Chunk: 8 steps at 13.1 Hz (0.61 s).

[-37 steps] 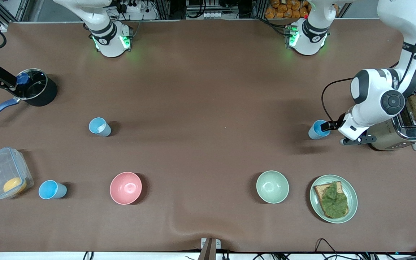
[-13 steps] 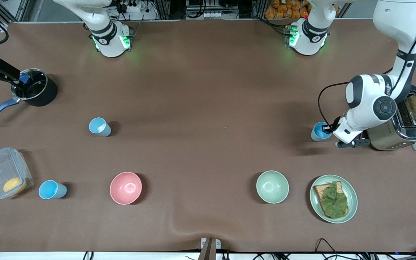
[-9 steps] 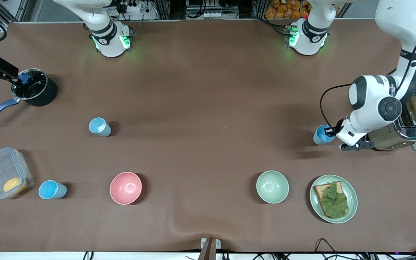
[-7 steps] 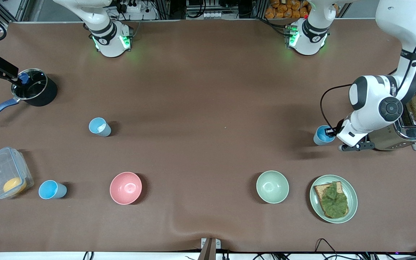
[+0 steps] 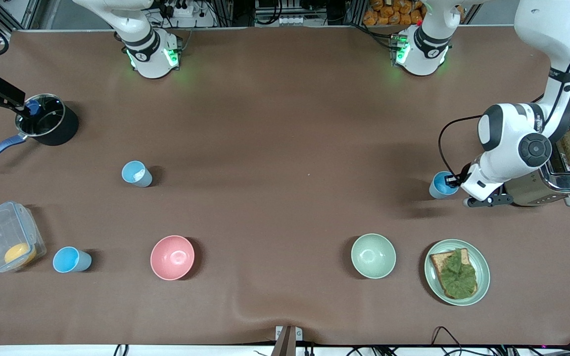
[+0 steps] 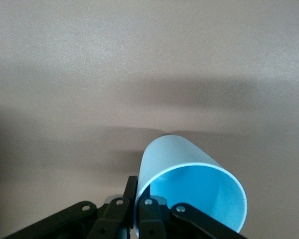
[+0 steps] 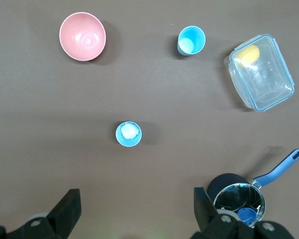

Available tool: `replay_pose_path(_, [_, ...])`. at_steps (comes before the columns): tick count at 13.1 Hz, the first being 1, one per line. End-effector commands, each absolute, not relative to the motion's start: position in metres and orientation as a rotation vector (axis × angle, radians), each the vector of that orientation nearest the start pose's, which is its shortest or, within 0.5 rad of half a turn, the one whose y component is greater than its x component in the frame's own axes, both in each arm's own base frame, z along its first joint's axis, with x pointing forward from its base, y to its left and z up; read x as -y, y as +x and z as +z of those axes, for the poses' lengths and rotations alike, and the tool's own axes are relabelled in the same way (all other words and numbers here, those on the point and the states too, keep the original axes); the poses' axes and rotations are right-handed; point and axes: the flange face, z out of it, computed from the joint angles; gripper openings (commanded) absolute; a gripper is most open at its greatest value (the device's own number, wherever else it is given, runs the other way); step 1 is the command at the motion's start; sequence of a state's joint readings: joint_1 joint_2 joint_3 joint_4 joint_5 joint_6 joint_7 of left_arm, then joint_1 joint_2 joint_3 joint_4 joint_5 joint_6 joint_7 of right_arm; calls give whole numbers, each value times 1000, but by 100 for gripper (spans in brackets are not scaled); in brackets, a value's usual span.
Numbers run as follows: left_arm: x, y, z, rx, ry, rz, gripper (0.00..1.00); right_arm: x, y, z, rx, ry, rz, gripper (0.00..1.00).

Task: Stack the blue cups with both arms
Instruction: 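Close the left gripper around the blue cup's rim, then reach the right gripper to the other blue cup and grasp it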

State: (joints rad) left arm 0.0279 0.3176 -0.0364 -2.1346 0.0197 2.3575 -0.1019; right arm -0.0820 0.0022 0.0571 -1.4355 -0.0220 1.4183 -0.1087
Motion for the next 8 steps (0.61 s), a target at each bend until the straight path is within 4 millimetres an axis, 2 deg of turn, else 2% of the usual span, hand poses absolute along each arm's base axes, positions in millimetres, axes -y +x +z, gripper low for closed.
replay_pose_path(1, [5,566,253,91,-3119,152,0,16,533,679,135,-3158,39,100])
replay_pose_path(3, [5,566,253,91,-3119,149,0,12,532,678,142,-3156,55,100])
replay_pose_path(7, [5,567,253,91,-3119,149,0,4,530,664,190,-3122,158,100])
replay_pose_path(8, [5,567,252,91,-3119,149,0,0,534,654,216,-3117,191,100])
